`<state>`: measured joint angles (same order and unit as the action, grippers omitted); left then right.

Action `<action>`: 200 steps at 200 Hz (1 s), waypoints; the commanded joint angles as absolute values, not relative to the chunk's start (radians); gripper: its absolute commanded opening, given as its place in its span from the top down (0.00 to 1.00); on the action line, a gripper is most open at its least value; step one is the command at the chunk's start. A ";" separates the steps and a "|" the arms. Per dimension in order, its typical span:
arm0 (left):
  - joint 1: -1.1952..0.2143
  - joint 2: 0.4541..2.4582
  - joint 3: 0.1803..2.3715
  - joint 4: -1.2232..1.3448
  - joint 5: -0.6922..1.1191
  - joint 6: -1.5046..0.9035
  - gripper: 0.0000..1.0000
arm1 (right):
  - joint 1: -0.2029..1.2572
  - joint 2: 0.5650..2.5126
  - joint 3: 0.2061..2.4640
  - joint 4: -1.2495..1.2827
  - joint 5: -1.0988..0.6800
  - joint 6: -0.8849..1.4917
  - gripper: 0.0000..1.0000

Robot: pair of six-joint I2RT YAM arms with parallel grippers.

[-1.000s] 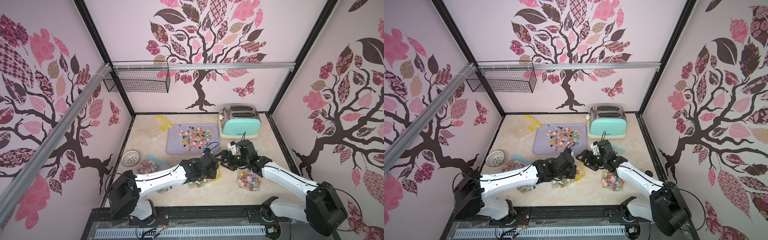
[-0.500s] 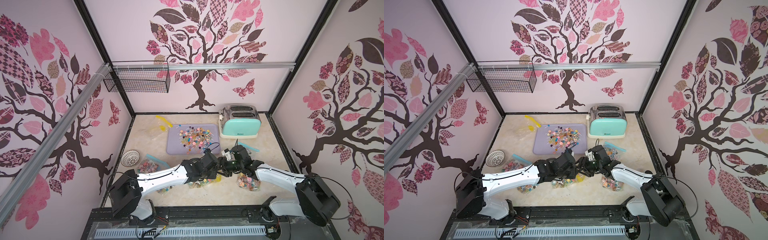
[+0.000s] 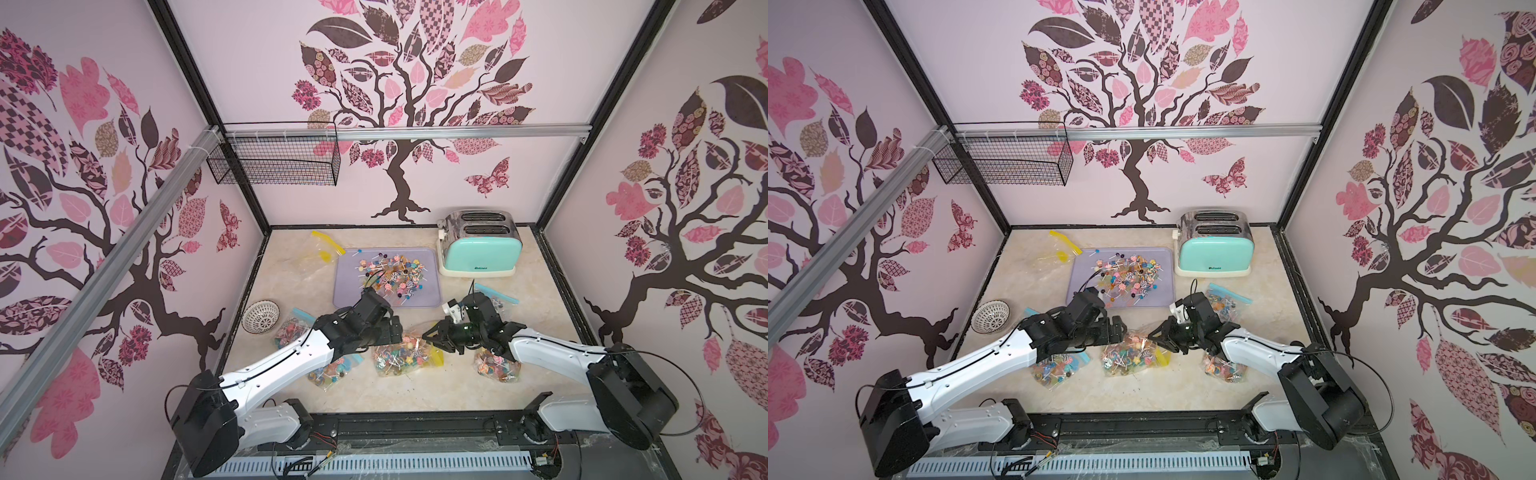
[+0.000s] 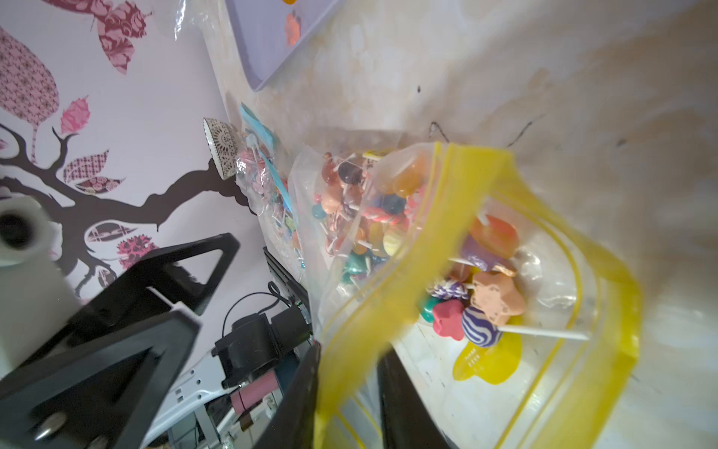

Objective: Pour candies out of the ziploc bag
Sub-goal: Pick up the ziploc bag from the center of the board.

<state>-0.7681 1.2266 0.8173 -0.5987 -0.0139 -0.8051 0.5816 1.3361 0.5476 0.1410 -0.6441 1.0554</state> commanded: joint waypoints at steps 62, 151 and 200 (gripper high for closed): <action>-0.678 1.293 0.668 -0.433 0.225 -0.814 0.02 | 0.588 1.345 0.546 0.115 -0.628 1.016 1.00; -0.670 1.324 0.634 -0.325 0.273 -0.853 0.55 | 0.588 1.342 0.528 0.124 -0.622 1.014 1.00; -0.670 1.290 0.624 -0.339 0.254 -0.857 0.60 | 0.588 1.345 0.528 0.127 -0.622 1.012 1.00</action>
